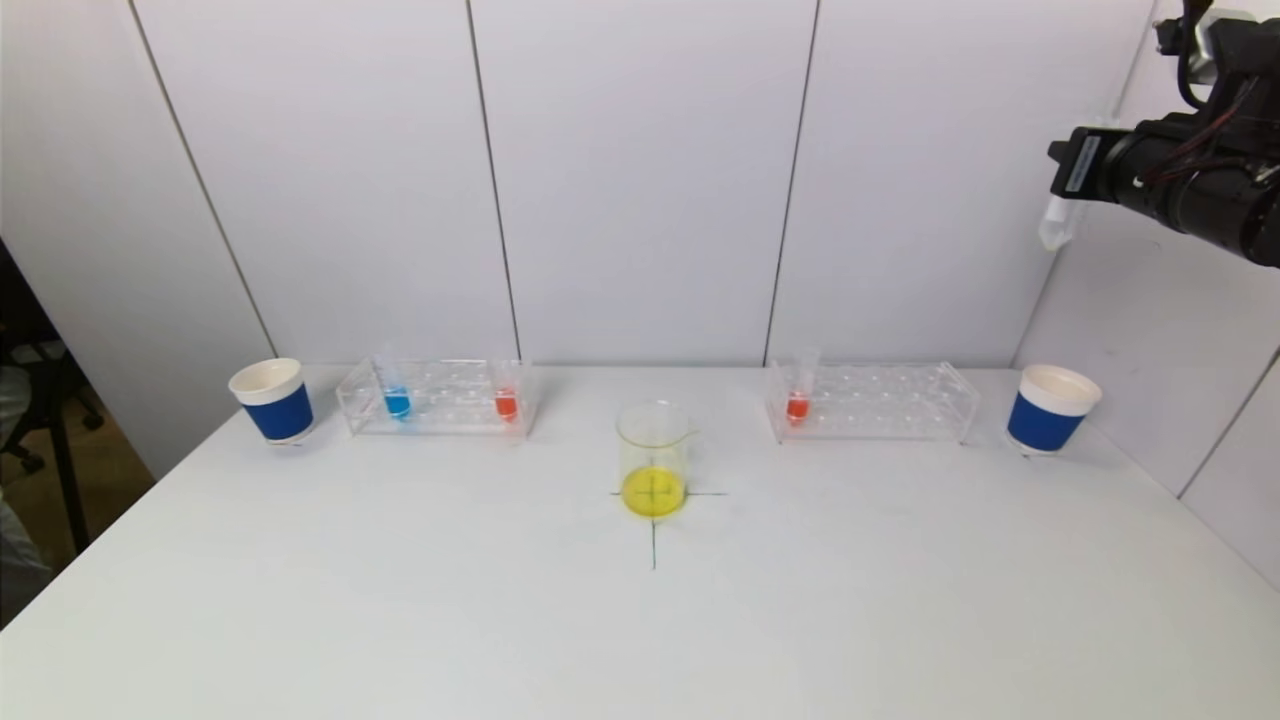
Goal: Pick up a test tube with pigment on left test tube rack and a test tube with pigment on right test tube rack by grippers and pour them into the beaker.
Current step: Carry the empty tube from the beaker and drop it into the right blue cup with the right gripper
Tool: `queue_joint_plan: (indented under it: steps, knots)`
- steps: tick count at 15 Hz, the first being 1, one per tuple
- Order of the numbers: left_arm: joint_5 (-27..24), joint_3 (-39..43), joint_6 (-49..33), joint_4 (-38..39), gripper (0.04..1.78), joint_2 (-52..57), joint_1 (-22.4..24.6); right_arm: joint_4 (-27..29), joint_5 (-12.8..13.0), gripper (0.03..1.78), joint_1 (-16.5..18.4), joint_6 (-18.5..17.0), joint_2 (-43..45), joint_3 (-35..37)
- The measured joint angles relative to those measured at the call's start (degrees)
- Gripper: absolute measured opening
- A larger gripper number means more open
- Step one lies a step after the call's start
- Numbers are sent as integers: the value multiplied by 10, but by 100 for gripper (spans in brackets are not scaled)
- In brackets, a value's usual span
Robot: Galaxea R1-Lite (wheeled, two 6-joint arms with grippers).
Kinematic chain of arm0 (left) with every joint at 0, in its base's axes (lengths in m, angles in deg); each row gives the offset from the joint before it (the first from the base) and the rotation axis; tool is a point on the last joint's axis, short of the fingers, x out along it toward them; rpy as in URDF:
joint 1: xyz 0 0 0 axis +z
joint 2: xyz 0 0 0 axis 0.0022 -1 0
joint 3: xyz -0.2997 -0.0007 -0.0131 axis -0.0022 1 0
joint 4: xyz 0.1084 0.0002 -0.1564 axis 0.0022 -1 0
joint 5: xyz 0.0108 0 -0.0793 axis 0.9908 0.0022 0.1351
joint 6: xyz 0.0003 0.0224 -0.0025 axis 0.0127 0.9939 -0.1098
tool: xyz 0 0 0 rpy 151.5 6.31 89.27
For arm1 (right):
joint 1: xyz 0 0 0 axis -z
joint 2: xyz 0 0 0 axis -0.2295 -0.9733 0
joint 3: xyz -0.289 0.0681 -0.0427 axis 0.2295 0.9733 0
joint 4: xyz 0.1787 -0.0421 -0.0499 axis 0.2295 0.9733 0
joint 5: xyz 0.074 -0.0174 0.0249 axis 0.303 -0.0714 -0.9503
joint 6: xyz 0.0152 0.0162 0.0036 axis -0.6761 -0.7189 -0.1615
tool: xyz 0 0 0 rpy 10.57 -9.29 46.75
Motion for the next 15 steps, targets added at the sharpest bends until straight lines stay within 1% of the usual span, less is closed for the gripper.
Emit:
queue_joint_plan:
  steps: [2,4,6,9,13,15]
  knots:
    - [0,0,0,0,176,0,0,-3,-12,49,26,-4,-5,8]
    - [0,0,0,0,176,0,0,-5,-16,49,47,-17,-11,16]
    - [0,0,0,0,176,0,0,-7,-17,49,63,-20,-21,24]
    - [0,0,0,0,176,0,0,-15,-32,49,80,-22,-42,34]
    - [0,0,0,0,176,0,0,-104,-35,49,91,-21,-78,63]
    - [0,0,0,0,176,0,0,-134,-35,49,99,-21,-97,78]
